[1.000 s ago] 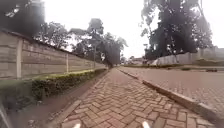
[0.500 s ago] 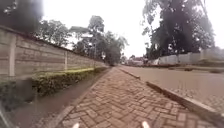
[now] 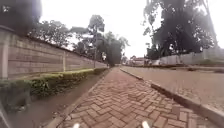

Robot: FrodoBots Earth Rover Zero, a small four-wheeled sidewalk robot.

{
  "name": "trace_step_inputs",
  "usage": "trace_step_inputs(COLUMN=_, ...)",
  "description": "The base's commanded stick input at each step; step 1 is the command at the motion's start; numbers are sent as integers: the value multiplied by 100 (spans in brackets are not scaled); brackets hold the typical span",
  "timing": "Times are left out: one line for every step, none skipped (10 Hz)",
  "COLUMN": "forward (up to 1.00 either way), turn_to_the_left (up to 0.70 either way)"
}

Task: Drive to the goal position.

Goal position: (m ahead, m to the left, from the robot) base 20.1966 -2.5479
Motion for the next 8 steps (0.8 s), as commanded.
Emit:
trace_step_inputs(forward=70, turn_to_the_left=4)
trace_step_inputs(forward=70, turn_to_the_left=8)
trace_step_inputs(forward=70, turn_to_the_left=-10)
trace_step_inputs(forward=70, turn_to_the_left=-25)
trace_step_inputs(forward=70, turn_to_the_left=-23)
trace_step_inputs(forward=70, turn_to_the_left=-5)
trace_step_inputs(forward=70, turn_to_the_left=15)
trace_step_inputs(forward=70, turn_to_the_left=8)
